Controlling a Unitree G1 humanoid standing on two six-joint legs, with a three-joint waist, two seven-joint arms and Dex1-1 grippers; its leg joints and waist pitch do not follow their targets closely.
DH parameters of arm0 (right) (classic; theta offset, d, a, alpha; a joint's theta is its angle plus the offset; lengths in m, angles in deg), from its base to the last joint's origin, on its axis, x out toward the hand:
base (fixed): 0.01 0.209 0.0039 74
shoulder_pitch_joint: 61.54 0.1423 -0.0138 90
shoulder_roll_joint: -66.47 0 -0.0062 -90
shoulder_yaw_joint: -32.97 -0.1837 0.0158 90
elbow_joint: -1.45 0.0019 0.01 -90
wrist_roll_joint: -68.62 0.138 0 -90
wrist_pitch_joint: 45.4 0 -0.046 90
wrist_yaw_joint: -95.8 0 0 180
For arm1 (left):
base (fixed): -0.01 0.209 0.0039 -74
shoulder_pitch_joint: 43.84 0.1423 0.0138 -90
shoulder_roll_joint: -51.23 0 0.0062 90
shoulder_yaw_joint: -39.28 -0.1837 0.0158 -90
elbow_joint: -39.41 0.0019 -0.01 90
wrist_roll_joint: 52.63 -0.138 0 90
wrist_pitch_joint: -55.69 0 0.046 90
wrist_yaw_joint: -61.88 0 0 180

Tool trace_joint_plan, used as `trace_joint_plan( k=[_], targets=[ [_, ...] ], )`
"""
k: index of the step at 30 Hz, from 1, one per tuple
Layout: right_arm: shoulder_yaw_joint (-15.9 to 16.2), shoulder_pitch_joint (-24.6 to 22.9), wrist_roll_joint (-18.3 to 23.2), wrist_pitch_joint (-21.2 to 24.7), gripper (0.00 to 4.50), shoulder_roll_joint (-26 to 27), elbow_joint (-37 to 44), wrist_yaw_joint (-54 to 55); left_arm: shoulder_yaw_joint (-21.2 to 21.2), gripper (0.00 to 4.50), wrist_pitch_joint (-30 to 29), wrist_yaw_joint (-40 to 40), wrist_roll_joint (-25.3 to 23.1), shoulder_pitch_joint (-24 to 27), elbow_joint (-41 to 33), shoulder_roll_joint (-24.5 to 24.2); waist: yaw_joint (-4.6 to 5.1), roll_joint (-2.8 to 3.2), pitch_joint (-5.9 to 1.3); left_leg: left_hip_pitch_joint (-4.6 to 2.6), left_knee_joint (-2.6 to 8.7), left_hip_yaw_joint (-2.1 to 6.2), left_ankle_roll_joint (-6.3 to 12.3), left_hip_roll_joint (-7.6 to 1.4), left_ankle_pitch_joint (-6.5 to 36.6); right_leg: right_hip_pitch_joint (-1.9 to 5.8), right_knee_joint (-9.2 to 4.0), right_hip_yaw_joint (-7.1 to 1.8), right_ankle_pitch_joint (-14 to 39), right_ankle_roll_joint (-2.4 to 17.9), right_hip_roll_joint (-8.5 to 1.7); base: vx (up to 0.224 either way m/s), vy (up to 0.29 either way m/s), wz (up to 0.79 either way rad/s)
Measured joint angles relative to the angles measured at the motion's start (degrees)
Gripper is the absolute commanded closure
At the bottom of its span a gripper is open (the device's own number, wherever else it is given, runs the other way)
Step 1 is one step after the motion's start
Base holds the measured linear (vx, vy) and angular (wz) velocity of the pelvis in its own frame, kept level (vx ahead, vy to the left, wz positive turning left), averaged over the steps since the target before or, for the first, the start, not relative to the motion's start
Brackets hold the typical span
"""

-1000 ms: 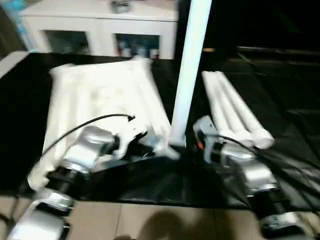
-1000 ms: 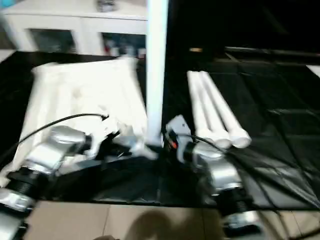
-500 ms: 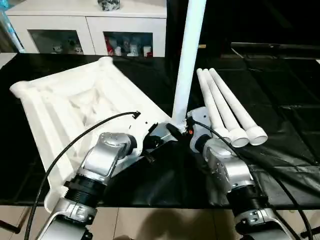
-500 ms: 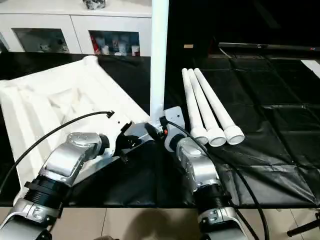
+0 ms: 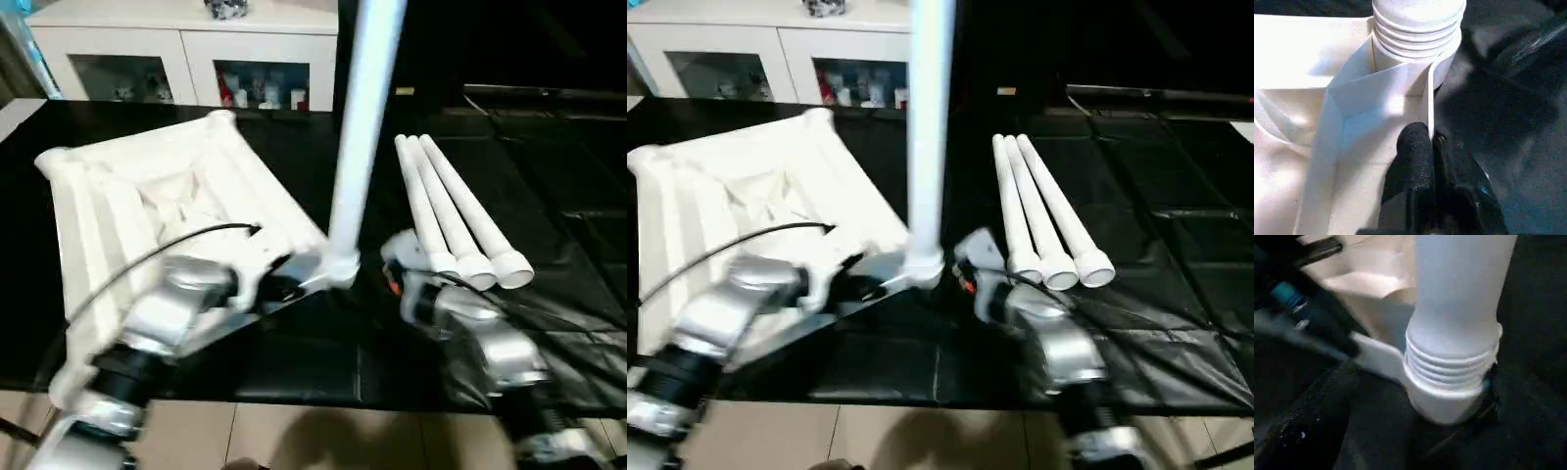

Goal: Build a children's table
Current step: Rotate leg to tighten

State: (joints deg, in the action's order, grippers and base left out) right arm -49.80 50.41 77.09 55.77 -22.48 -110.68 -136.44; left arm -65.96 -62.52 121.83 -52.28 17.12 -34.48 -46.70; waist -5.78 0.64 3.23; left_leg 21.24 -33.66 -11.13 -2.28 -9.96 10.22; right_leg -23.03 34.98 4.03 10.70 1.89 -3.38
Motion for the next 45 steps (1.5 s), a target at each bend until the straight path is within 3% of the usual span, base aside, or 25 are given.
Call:
trace_joint_plan(
  k=[6, 13, 19, 25, 26, 29, 37, 45],
  targets=[
    [1.32, 1.38, 0.39, -2.09, 0.04, -5.73, -0.58, -8.94, -2.77, 4.5, 7.3, 9.55, 0.06, -0.43, 1.7, -4.95, -1.53, -0.02, 0.0, 0.02, -0.07, 0.0, 0.01, 0.0, 0.0, 0.06, 0.01, 0.0, 0.0, 0.0, -0.01, 0.0, 0.0, 0.0],
    [4.1, 3.45, 1.2, -2.66, 0.04, -7.29, -0.72, -18.17, -5.87, 4.5, 13.11, 16.01, -0.04, -1.25, 2.8, -6.31, -2.67, -0.08, -0.04, -0.02, -0.13, -0.01, 0.01, -0.01, 0.0, 0.12, 0.05, 0.0, 0.0, 0.0, -0.02, 0.0, 0.0, 0.0],
    [6.67, 3.82, 1.12, -3.25, 0.04, -7.21, -1.36, -21.29, -6.94, 4.5, 15.21, 17.52, -0.09, -2.04, 3.91, -6.37, -2.6, -0.11, -0.04, -0.02, -0.18, -0.01, 0.02, -0.01, 0.0, 0.12, 0.11, -0.01, 0.0, 0.0, -0.02, 0.0, 0.0, 0.0],
    [6.81, 5.78, 1.16, -2.91, 0.3, -6.45, -2.16, -22.67, -7.13, 4.5, 16.07, 17.68, -0.12, -2.1, 4.09, -6.4, -2.7, -0.21, -0.05, 0.0, -0.19, -0.01, 0.03, -0.01, 0.01, 0.11, 0.1, 0.0, 0.01, -0.01, -0.03, 0.0, 0.0, 0.0],
    [6.83, 5.79, 1.17, -2.91, 0.64, -6.44, -2.55, -22.84, -7.13, 4.5, 16.16, 17.83, -0.12, -2.12, 4.16, -6.41, -2.72, -0.21, -0.05, 0.0, -0.19, -0.01, 0.04, -0.01, 0.01, 0.12, 0.1, -0.01, 0.01, -0.01, -0.03, 0.0, 0.0, 0.0],
    [6.84, 5.78, 1.17, -2.89, 0.74, -6.46, -3.4, -23.12, -7.12, 4.5, 16.32, 18.14, -0.1, -2.17, 4.29, -6.57, -2.68, -0.22, -0.05, 0.01, -0.19, -0.01, 0.04, -0.01, 0.02, 0.1, 0.1, 0.0, 0.01, -0.01, -0.03, 0.0, 0.0, 0.0],
    [6.93, 5.79, 1.16, -2.89, 1.52, -6.34, -3.93, -23.35, -7.23, 4.5, 16.72, 18.5, -0.12, -2.16, 4.31, -6.69, -2.71, -0.22, -0.05, 0.0, -0.2, -0.01, 0.04, -0.02, 0.01, 0.11, 0.12, 0.0, 0.01, -0.01, -0.03, 0.0, 0.0, 0.0],
    [6.86, 5.8, 1.16, -2.85, 1.8, -6.14, -4.07, -23.33, -7.2, 4.5, 16.75, 18.52, -0.11, -2.17, 4.47, -6.67, -2.68, -0.21, -0.05, -0.02, -0.2, -0.01, 0.04, -0.02, 0.01, 0.12, 0.13, 0.0, 0.01, -0.01, -0.03, 0.0, 0.0, 0.0]
  ],
)
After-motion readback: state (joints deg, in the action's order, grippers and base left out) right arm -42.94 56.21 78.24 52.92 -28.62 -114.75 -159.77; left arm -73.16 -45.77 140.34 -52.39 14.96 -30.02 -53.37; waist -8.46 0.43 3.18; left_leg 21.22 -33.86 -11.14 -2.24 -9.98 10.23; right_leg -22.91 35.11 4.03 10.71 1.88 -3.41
